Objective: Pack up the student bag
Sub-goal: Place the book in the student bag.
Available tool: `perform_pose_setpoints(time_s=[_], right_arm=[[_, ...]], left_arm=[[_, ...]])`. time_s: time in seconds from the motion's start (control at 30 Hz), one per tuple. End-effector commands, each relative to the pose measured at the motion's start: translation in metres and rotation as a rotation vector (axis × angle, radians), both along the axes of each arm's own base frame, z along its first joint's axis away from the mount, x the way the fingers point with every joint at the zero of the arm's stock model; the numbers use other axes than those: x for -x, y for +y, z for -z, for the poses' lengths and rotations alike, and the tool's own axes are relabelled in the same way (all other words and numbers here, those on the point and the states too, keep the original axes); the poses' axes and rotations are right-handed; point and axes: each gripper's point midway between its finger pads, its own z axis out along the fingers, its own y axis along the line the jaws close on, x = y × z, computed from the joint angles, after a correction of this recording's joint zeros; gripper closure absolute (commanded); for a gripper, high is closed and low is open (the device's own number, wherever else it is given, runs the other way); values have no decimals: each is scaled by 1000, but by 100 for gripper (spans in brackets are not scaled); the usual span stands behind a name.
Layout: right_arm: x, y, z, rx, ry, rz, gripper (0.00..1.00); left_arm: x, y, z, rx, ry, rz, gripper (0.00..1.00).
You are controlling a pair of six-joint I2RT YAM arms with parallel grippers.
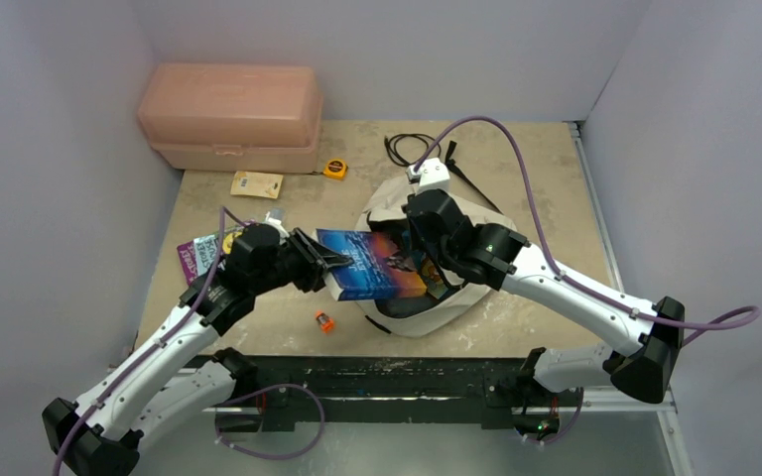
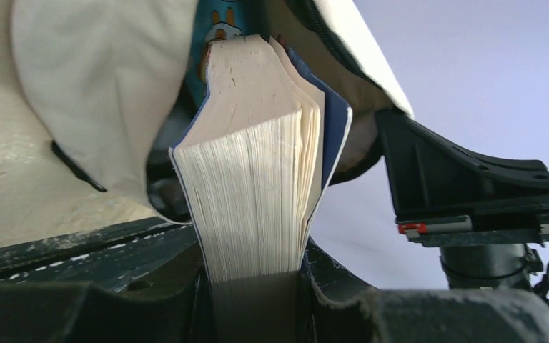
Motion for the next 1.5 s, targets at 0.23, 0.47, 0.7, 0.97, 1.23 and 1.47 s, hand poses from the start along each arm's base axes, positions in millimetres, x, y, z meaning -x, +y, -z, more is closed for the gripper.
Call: perform_pose_setpoints(time_s=[0.23, 0.47, 0.7, 0.97, 1.23, 1.47], right_arm=[[-6, 15, -52, -159, -78, -9, 100], [-2, 19, -54, -191, -65, -30, 100], [0, 18, -56, -198, -68, -39, 100], [3, 19, -51, -207, -61, -49, 100], [2, 7, -51, -169, -69, -26, 100], [3, 11, -44, -176, -43, -30, 100]], left_arm=[[-23, -37, -90, 204, -153, -10, 100], [-50, -37, -66, 127, -264, -214, 100], [-76, -67, -44, 79, -319, -220, 100], [-99, -113, -35, 83, -400, -246, 100], [-131, -158, -4, 80, -410, -252, 100], [-157, -170, 13, -9, -422, -302, 100]])
